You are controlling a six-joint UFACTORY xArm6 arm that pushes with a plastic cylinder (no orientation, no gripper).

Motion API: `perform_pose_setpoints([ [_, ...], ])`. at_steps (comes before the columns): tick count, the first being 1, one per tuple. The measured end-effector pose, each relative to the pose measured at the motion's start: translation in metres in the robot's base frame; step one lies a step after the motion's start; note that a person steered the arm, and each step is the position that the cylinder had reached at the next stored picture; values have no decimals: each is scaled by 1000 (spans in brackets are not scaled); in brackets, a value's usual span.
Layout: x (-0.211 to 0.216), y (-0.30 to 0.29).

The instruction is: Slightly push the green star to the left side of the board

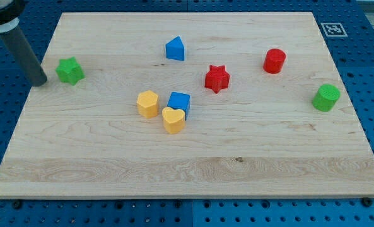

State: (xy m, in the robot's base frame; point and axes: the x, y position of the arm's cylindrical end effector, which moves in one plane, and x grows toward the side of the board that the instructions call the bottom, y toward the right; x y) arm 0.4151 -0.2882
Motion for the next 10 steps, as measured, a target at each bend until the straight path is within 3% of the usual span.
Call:
perform_pose_setpoints([
  [2,51,7],
  [3,49,14],
  [5,15,24],
  [8,18,73],
  [10,-35,73],
])
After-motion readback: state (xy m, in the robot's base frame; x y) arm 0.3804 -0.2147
